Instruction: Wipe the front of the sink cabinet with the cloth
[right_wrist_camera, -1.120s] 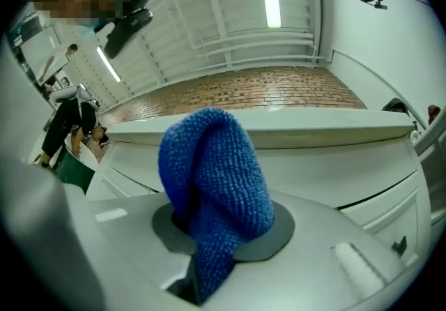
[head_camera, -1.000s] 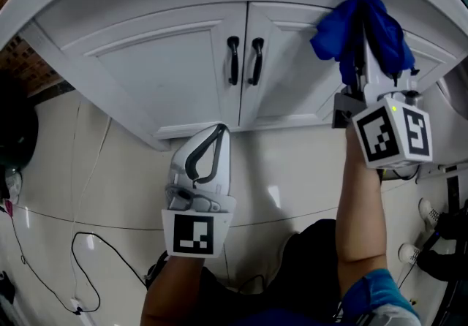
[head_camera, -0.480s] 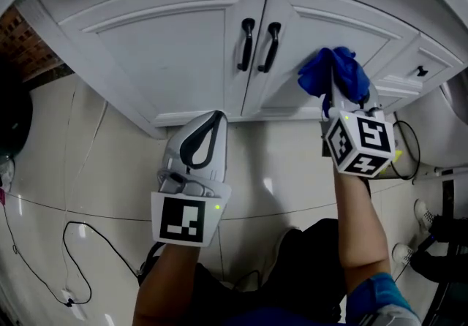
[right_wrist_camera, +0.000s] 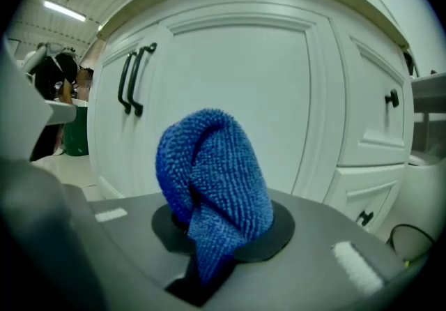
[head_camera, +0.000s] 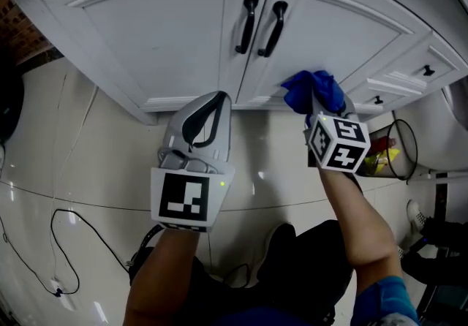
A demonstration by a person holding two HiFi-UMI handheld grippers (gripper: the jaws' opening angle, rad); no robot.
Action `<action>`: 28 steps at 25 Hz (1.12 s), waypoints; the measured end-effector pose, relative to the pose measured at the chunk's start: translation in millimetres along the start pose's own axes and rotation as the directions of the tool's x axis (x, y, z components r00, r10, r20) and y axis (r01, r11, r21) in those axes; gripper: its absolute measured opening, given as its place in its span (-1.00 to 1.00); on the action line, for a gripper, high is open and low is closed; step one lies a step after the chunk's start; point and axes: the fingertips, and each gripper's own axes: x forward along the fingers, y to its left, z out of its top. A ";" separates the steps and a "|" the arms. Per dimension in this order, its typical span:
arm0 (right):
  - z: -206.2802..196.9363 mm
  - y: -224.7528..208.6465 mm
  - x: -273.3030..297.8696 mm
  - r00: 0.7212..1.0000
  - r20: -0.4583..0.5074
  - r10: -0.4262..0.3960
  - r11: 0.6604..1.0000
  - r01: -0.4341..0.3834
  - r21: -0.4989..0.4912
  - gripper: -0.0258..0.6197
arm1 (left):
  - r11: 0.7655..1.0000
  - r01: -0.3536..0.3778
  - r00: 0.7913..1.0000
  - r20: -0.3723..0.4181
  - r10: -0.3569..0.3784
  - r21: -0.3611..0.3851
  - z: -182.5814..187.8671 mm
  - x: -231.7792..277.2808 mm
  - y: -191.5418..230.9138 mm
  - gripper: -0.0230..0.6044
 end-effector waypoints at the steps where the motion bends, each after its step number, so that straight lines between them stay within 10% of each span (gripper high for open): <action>1: -13.6 -2.6 5.1 1.000 -0.030 -0.001 1.000 0.001 0.015 -0.73 | 1.000 0.005 1.000 -0.013 -0.005 0.006 -5.0 3.0 -1.9 -0.92; 16: -132.1 10.9 49.8 0.928 -0.341 0.150 0.971 -0.075 0.225 -0.72 | 1.000 0.021 0.988 -0.151 -0.019 0.009 -53.1 16.9 -1.3 -0.92; 23: -113.4 4.8 20.7 0.920 -0.363 0.146 0.973 -0.066 0.223 -0.73 | 0.999 0.048 0.994 -0.102 -0.048 0.000 -36.4 16.9 -4.8 -0.92; 28: -31.8 -1.2 -14.9 0.972 -0.199 0.126 0.958 -0.067 0.278 -0.72 | 0.998 0.050 0.998 0.044 -0.051 0.028 8.0 8.9 -9.3 -0.92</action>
